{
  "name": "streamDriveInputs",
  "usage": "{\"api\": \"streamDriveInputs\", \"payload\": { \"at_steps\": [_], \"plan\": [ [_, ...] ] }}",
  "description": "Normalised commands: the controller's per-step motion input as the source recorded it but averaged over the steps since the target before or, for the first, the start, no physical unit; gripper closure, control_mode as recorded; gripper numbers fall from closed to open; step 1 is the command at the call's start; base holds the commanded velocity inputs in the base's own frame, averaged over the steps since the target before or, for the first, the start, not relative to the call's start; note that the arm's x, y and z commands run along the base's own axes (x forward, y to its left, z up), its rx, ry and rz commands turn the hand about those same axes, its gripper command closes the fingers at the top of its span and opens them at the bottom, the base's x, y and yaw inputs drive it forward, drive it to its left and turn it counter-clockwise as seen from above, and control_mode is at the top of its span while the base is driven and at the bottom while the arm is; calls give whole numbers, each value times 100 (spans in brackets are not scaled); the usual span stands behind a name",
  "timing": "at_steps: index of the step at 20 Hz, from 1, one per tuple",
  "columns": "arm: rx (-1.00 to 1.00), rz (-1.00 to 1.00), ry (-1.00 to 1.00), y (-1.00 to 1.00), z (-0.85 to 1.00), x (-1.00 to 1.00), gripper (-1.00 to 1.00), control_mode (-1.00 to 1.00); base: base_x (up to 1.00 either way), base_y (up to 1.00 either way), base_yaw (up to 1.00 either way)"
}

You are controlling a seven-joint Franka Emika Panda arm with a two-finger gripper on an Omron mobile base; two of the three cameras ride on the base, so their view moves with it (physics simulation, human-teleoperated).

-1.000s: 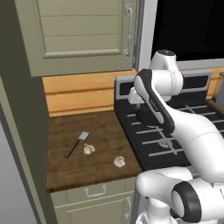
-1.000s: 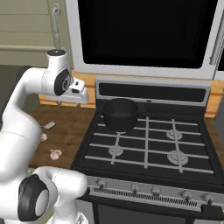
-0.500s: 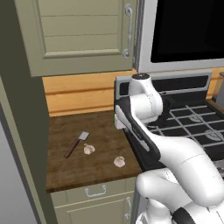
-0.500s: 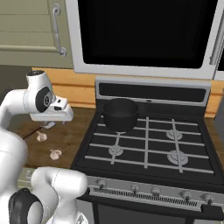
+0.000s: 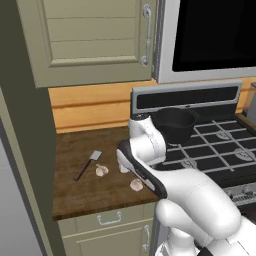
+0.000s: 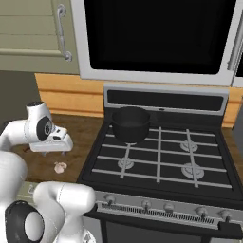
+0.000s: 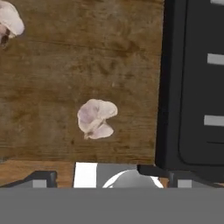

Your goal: Put the garlic and garlic in the pot. Retrieve the spatula and lightly stir the vegetables in the pot.

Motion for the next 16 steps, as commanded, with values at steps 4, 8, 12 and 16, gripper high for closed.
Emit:
{"api": "streamDriveInputs", "payload": {
  "at_steps": [4, 8, 12, 16],
  "plan": [
    [0, 0, 8, 21, -75, 36, -100, -100, 0, 0, 0],
    [0, 0, 1, 14, -67, 38, -100, -100, 0, 0, 0],
    [0, 0, 0, 0, -54, 13, -100, -100, 0, 0, 0],
    [0, -2, 1, 0, -48, -7, -100, -100, 0, 0, 0]
  ]
}}
